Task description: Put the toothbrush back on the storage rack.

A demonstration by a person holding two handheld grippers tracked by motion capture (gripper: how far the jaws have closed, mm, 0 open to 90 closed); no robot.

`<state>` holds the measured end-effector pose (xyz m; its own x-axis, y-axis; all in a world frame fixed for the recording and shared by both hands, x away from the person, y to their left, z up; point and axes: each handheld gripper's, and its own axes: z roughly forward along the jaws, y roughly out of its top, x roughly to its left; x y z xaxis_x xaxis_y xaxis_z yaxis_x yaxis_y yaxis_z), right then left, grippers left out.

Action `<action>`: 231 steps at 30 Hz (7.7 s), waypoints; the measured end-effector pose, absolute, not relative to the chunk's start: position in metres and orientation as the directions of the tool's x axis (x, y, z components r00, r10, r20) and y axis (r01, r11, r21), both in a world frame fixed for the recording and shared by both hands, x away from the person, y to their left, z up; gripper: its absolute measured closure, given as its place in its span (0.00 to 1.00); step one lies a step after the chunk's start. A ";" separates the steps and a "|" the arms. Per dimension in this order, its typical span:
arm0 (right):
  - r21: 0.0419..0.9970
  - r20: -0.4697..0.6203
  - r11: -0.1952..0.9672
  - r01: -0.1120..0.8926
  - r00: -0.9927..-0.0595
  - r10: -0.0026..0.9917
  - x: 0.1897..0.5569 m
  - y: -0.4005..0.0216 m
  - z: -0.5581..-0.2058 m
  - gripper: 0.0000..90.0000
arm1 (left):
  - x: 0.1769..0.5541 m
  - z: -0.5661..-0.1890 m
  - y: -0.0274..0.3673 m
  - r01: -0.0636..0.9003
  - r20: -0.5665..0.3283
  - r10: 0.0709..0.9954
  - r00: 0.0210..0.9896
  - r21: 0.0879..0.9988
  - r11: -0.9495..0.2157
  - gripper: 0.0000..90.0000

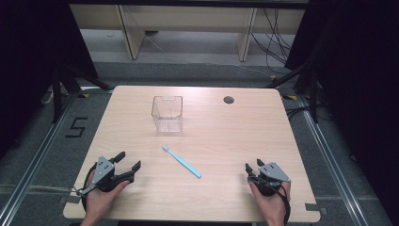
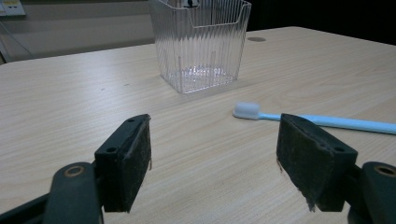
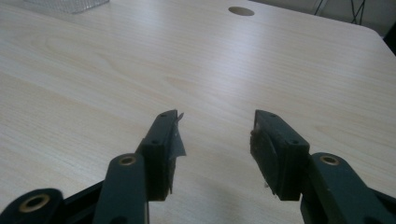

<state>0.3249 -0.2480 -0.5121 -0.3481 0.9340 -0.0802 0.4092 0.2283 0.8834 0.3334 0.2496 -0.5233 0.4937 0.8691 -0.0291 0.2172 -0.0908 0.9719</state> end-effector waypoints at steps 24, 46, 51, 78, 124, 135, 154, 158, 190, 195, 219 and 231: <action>0.549 -0.030 0.437 0.712 -0.506 0.862 0.361 -0.201 -0.473 0.66 | 0.337 -0.518 0.245 0.297 -0.063 0.853 0.519 0.948 -0.111 0.30; 0.190 0.042 0.650 0.736 -0.668 0.743 0.408 -0.130 -0.459 0.70 | 0.342 -0.519 0.238 0.313 -0.044 0.822 0.567 0.935 -0.165 0.30; 0.175 0.057 0.671 0.720 -0.688 0.723 0.414 -0.113 -0.460 0.71 | 0.342 -0.519 0.237 0.310 -0.042 0.821 0.570 0.936 -0.167 0.30; 0.051 0.102 0.714 0.699 -0.715 0.692 0.435 -0.032 -0.464 0.73 | 0.341 -0.520 0.236 0.311 -0.044 0.816 0.576 0.935 -0.170 0.30; 0.129 0.088 0.725 0.677 -0.736 0.671 0.427 -0.039 -0.456 0.88 | 0.339 -0.520 0.233 0.349 -0.123 0.817 0.563 0.932 -0.100 0.31; 0.343 0.120 0.651 0.677 -0.719 0.685 0.401 -0.079 -0.449 0.88 | 0.345 -0.505 0.216 0.370 -0.166 0.781 0.602 0.925 -0.088 0.31; 0.708 0.099 0.456 0.540 -0.714 0.693 0.368 -0.089 -0.456 0.88 | 0.374 -0.453 0.168 0.330 -0.210 0.661 0.720 0.942 -0.060 0.35; 0.760 0.080 0.422 0.494 -0.716 0.694 0.366 -0.089 -0.457 0.88 | 0.381 -0.445 0.159 0.320 -0.209 0.645 0.736 0.945 -0.060 0.38; 0.838 0.075 0.321 0.441 -0.675 0.734 0.365 -0.069 -0.461 0.87 | 0.402 -0.429 0.127 0.336 -0.281 0.554 0.784 0.942 0.002 0.94; 0.848 0.095 0.289 0.444 -0.664 0.741 0.365 -0.066 -0.460 0.85 | 0.398 -0.423 0.121 0.249 -0.162 0.577 0.801 0.966 -0.073 0.95; 0.897 0.022 0.232 0.376 -0.563 0.826 0.363 -0.153 -0.484 0.60 | 0.420 -0.411 0.152 0.133 -0.051 0.671 0.740 0.988 -0.072 0.95; 0.919 0.050 0.136 0.369 -0.453 0.890 0.352 -0.187 -0.490 0.60 | 0.426 -0.393 0.164 0.073 -0.019 0.697 0.717 0.996 -0.049 0.95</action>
